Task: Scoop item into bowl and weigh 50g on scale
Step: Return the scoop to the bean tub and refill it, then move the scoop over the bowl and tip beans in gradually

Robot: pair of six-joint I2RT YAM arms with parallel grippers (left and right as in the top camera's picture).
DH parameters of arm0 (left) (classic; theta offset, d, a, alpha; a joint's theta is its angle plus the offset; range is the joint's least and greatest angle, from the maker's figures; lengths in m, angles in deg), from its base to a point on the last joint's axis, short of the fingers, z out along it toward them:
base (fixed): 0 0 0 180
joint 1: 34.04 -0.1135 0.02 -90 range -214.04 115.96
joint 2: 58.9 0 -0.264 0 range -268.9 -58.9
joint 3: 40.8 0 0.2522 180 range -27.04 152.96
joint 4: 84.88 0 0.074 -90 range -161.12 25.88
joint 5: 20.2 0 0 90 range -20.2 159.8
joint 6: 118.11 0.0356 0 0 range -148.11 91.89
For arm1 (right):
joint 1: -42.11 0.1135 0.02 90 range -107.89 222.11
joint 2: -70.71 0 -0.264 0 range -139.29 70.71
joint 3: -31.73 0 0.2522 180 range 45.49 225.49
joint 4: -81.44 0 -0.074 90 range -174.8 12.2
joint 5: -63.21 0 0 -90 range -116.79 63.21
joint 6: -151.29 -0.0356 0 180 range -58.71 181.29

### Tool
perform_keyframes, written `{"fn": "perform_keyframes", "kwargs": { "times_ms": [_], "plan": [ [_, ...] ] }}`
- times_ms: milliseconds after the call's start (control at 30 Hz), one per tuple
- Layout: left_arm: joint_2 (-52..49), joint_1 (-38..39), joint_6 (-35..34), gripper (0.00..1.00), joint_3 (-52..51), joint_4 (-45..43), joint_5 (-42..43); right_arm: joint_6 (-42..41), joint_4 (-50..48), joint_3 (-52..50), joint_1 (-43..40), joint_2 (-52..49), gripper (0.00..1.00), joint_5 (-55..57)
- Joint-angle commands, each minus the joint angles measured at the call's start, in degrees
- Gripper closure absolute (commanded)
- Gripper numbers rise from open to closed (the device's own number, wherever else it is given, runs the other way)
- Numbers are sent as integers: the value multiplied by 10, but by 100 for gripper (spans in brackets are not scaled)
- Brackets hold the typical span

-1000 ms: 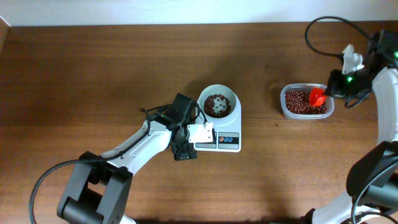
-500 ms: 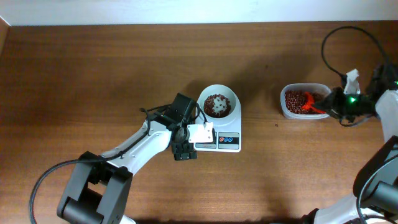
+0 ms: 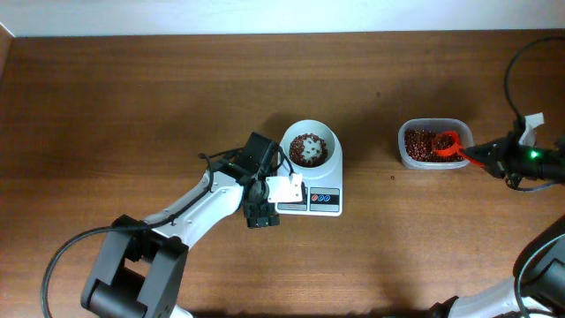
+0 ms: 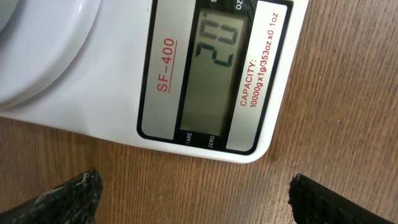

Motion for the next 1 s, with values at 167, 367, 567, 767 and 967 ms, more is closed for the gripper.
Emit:
{"fn": "perform_keyframes", "kwargs": {
  "times_ms": [167, 367, 567, 767, 967],
  "plan": [
    [8, 0, -7, 1, -4, 0, 12, 26, 17, -3, -24, -5, 96, -80],
    [8, 0, -7, 1, -4, 0, 12, 76, 23, -3, -24, -5, 96, -152],
    [8, 0, -7, 1, -4, 0, 12, 86, 24, -3, -19, -5, 96, -250],
    [8, 0, -7, 1, -4, 0, 12, 86, 20, -3, 56, -5, 96, -259],
    [8, 0, -7, 1, -4, 0, 12, 84, -3, -3, 187, -5, 96, -259]
  ]
}}
